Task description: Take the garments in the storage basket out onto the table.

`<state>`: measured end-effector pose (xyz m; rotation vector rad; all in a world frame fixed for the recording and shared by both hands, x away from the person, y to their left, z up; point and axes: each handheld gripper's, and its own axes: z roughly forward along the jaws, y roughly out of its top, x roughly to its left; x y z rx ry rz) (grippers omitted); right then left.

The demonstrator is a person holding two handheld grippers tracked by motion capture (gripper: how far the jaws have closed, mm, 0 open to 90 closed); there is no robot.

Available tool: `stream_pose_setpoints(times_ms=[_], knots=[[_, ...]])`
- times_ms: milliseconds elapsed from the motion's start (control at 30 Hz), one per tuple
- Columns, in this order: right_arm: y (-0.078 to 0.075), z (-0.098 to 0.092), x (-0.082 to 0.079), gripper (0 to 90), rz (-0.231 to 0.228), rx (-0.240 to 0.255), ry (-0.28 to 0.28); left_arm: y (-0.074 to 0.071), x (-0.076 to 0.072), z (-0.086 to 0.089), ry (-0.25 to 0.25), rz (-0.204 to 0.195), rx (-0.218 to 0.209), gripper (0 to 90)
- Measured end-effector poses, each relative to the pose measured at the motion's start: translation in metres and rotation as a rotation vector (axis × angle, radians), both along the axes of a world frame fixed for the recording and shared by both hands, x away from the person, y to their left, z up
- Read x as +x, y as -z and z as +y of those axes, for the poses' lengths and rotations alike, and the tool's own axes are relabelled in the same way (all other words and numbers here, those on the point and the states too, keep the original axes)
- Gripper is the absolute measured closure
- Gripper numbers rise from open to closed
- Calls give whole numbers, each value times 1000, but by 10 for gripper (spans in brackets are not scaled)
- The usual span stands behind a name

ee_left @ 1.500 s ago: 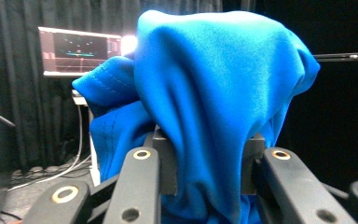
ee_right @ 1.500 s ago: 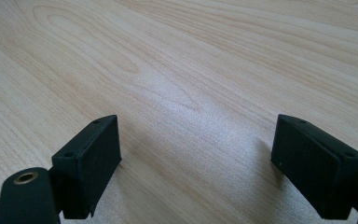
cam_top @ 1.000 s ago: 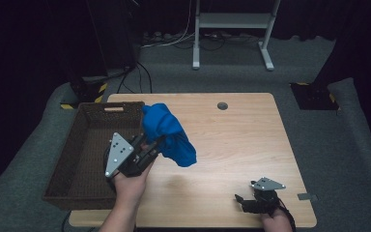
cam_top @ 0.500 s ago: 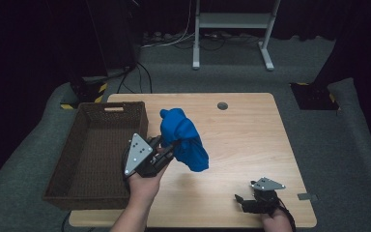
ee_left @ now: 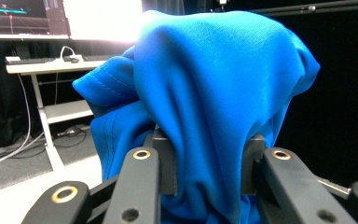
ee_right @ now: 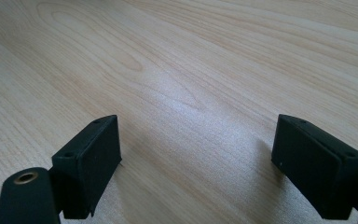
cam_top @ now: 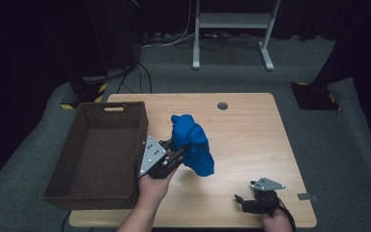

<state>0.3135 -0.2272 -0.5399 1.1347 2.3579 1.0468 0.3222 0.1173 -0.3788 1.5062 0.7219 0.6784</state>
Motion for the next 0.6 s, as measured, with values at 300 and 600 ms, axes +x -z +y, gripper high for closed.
stream_pose_setpoints(times_ms=[300,600], knots=[[0,0,0,154,0,0,-2,20,4,-9,9,54,31,690],[0,0,0,154,-1,-1,-3,45,9,-16,14,119,67,691]])
